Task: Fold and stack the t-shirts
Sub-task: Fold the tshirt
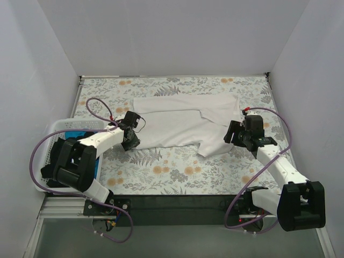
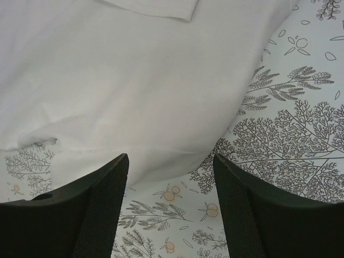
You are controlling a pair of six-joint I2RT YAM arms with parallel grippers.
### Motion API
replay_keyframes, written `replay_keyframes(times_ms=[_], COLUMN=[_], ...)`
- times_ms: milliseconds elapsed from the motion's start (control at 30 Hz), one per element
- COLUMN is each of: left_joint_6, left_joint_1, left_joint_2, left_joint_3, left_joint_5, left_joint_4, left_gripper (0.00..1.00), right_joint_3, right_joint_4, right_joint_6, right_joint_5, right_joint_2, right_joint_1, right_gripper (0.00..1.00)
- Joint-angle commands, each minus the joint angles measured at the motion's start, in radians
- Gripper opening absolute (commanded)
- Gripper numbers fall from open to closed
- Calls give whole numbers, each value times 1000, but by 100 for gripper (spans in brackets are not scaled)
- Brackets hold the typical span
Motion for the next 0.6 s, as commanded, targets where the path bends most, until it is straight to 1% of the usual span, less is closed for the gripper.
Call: replay_keyframes(times_ms=[0, 67, 100, 133, 233, 300, 333, 367, 567], left_joint_6=[-19, -25, -25, -27, -31, -42, -44, -45, -47], left_joint_1=[-5, -6, -5, -6, -6, -6, -6, -5, -5], left_joint_2=[-17, -25, -28, -27, -43, -57, -65, -77, -94], left_joint_3=[-30, -45, -50, -52, -58, -71, -78, -84, -94], left_joint_5=[-44, -38, -38, -39, -42, -52, -52, -49, -42], left_joint_4=[26, 38, 40, 40, 32, 25, 25, 25, 25], left_gripper=[28, 22, 14, 11, 3, 0, 0, 0, 0], right_joint_3=[-11, -19, -23, -29, -40, -49, -52, -59, -82], right_joint_4=[15, 21, 25, 31, 38, 39, 41, 45, 79], right_joint_6=[-11, -5, -1, 0, 8, 8, 8, 9, 37], right_joint_5=[20, 17, 17, -12, -29, -32, -37, -59, -151], right_joint_2=[17, 27, 34, 38, 46, 47, 51, 55, 97], right_joint_1=[-8, -17, -21, -30, -54, -66, -79, -86, -129], right_gripper=[70, 70, 70, 70, 70, 68, 67, 64, 59])
